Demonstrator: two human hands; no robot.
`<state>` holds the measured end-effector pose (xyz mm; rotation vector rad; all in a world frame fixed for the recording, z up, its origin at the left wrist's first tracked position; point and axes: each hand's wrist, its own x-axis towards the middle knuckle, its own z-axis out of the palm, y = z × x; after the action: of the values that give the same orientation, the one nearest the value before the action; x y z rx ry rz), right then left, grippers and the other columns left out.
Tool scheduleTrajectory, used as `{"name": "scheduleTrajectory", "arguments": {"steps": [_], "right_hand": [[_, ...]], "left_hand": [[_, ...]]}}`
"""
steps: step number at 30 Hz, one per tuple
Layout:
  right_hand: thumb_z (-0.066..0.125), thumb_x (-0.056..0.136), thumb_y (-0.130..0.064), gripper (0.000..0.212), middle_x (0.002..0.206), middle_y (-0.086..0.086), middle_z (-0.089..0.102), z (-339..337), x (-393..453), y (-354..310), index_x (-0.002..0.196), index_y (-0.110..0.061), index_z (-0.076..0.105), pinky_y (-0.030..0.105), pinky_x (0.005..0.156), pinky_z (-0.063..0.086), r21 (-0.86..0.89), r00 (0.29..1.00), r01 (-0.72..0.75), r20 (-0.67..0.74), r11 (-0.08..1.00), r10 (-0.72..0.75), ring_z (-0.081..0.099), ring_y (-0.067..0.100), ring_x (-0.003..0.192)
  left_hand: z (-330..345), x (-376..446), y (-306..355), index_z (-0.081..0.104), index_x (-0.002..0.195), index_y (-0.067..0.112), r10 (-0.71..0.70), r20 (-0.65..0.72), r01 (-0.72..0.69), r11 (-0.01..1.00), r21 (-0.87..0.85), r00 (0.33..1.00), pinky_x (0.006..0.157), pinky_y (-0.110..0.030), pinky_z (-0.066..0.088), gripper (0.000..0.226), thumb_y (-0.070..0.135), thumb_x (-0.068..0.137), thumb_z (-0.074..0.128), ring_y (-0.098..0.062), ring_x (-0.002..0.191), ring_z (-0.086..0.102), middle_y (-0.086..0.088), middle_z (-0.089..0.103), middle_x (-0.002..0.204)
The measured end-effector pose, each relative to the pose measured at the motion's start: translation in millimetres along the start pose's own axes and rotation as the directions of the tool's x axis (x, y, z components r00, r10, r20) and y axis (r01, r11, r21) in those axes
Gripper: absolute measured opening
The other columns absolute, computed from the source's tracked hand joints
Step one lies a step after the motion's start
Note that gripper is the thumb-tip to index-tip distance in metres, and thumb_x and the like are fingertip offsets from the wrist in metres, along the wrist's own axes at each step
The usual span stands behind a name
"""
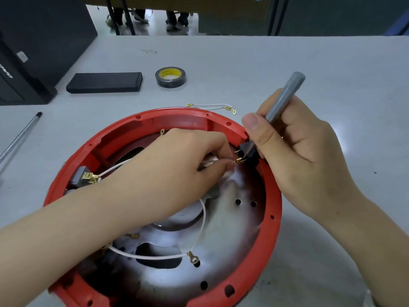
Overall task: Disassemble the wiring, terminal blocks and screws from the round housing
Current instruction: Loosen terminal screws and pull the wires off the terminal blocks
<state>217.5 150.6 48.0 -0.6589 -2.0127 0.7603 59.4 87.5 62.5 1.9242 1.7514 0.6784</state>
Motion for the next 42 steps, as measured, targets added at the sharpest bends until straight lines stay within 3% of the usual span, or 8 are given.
{"name": "scheduleTrajectory", "arguments": {"steps": [9,11,17,23,28,32,36,42], "right_hand": [[0.054,0.096,-0.029,0.019,0.063,0.007,0.052,2.4,-1.6,-0.7,0.079,-0.023,0.049,0.021,0.047,0.038,-0.052,0.995,0.031,-0.094,0.998,-0.036,0.049,0.019,0.05],[0.057,0.095,-0.029,0.022,0.059,0.006,0.054,2.5,-1.3,-1.3,0.075,-0.022,0.049,0.027,0.048,0.039,-0.001,0.991,-0.01,-0.133,1.0,0.01,0.051,0.02,0.049],[0.063,0.09,-0.027,0.031,0.048,-0.006,0.055,0.4,1.7,-4.8,0.064,-0.032,0.047,0.012,0.048,0.039,0.352,0.98,-0.126,-0.102,0.927,0.172,0.054,0.009,0.043],[0.064,0.089,-0.027,0.033,0.048,-0.001,0.056,-2.4,3.1,-3.8,0.061,-0.031,0.047,0.014,0.048,0.039,0.412,0.974,-0.174,-0.061,0.894,0.218,0.055,0.014,0.045],[0.064,0.091,-0.017,0.019,0.05,-0.001,0.058,-4.3,3.1,-4.2,0.076,-0.018,0.052,0.014,0.05,0.043,0.364,0.98,-0.166,-0.045,0.917,0.196,0.06,0.015,0.048],[0.06,0.094,-0.028,0.023,0.056,-0.004,0.058,-1.1,2.7,-5.8,0.075,-0.026,0.047,0.014,0.049,0.039,0.03,0.992,-0.079,-0.093,0.996,0.082,0.057,0.013,0.05],[0.052,0.098,-0.031,0.026,0.058,-0.008,0.052,0.8,1.1,-6.9,0.075,-0.026,0.04,0.009,0.045,0.031,-0.077,0.999,-0.026,-0.04,0.997,0.023,0.049,0.007,0.045],[0.049,0.098,-0.034,0.024,0.05,0.001,0.045,1.9,0.5,-5.1,0.077,-0.029,0.037,0.022,0.043,0.034,-0.168,0.999,0.026,-0.03,0.985,-0.032,0.045,0.017,0.046]], "left_hand": [[0.8,-0.4,0.6,0.059,0.078,0.029,0.023,-0.007,-0.023,0.999,0.036,1.0,0.071,-0.032,0.046,0.014,0.039,0.081,0.05,-0.003,0.074,0.059,0.015,0.066,0.07],[0.6,-0.7,-0.5,0.061,0.08,0.031,0.019,-0.009,-0.019,0.999,0.034,1.0,0.072,-0.031,0.046,0.012,0.038,0.084,0.052,-0.002,0.076,0.059,0.015,0.065,0.074],[-2.8,-0.2,0.1,0.065,0.083,0.031,-0.008,-0.018,0.005,0.979,-0.201,1.0,0.076,-0.024,0.049,0.004,0.034,0.084,0.062,0.002,0.074,0.067,0.017,0.07,0.079],[-5.2,1.5,-0.1,0.064,0.082,0.029,0.015,0.029,-0.005,0.95,-0.312,0.999,0.074,-0.03,0.055,0.006,0.034,0.083,0.062,-0.006,0.069,0.068,0.015,0.068,0.071],[-2.8,1.1,-2.2,0.064,0.08,0.03,0.012,0.034,-0.002,0.958,-0.287,0.999,0.071,-0.02,0.052,0.005,0.031,0.085,0.062,-0.003,0.068,0.069,0.016,0.069,0.076],[-1.1,2.2,-3.7,0.066,0.082,0.03,-0.003,-0.02,-0.001,0.982,-0.191,1.0,0.075,-0.02,0.049,0.001,0.031,0.081,0.067,0.003,0.078,0.067,0.019,0.071,0.083],[-0.5,2.6,-3.7,0.07,0.08,0.032,0.001,-0.036,-0.005,0.993,-0.114,0.999,0.077,-0.008,0.045,0.005,0.035,0.079,0.066,0.011,0.079,0.063,0.027,0.069,0.08],[-0.5,2.8,-4.3,0.071,0.08,0.03,0.018,-0.049,-0.021,0.997,-0.068,0.999,0.08,-0.012,0.047,0.005,0.033,0.081,0.066,0.011,0.082,0.063,0.025,0.07,0.082]]}}
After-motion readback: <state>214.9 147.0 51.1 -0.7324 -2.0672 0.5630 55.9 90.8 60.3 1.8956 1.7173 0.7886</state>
